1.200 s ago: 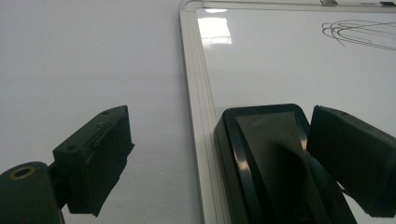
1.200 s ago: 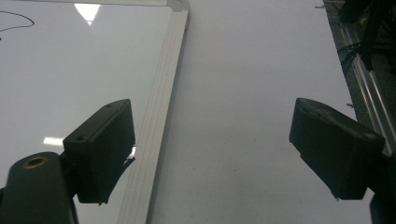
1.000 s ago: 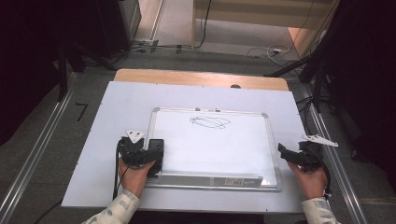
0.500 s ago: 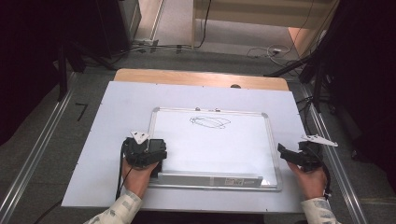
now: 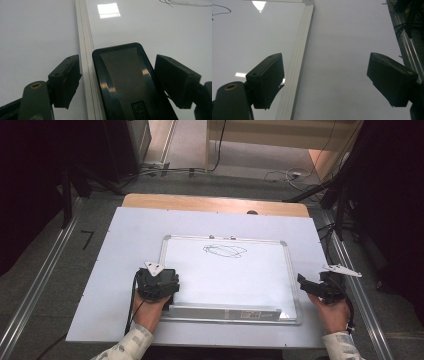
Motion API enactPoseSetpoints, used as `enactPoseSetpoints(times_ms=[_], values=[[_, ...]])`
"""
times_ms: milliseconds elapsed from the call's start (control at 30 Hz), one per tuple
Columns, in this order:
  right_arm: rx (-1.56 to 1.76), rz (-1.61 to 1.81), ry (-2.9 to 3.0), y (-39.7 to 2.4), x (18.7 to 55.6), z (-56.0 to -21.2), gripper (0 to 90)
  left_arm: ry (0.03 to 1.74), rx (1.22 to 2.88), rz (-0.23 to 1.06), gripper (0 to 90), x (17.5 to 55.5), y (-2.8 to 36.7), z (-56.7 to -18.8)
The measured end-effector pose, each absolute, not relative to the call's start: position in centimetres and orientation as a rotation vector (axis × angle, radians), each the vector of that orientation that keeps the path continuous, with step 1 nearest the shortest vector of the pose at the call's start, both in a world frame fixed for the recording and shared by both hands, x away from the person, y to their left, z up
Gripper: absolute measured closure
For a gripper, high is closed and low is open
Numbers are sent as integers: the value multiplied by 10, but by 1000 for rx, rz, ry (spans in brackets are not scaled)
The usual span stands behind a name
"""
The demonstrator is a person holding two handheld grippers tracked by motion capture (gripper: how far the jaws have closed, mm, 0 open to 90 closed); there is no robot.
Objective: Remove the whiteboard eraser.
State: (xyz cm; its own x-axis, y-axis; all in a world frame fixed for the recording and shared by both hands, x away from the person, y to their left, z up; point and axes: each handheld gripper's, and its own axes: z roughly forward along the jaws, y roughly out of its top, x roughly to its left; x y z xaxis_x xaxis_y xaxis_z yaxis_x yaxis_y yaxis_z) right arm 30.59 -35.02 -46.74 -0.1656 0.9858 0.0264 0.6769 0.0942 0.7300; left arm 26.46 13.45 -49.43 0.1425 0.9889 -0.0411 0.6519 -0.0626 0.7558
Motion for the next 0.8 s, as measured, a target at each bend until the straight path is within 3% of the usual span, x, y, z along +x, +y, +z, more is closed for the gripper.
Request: enactPoseSetpoints(times_ms=[433, 533, 800], values=[[1626, 849, 1899, -350, 306, -467, 129, 1533, 1797, 638, 315, 265, 134, -496], [1625, 849, 1899, -350, 306, -467, 129, 1512, 1807, 645, 380, 264, 133, -495], [1625, 848, 1899, -350, 306, -467, 129, 1504, 1811, 634, 387, 264, 133, -495]])
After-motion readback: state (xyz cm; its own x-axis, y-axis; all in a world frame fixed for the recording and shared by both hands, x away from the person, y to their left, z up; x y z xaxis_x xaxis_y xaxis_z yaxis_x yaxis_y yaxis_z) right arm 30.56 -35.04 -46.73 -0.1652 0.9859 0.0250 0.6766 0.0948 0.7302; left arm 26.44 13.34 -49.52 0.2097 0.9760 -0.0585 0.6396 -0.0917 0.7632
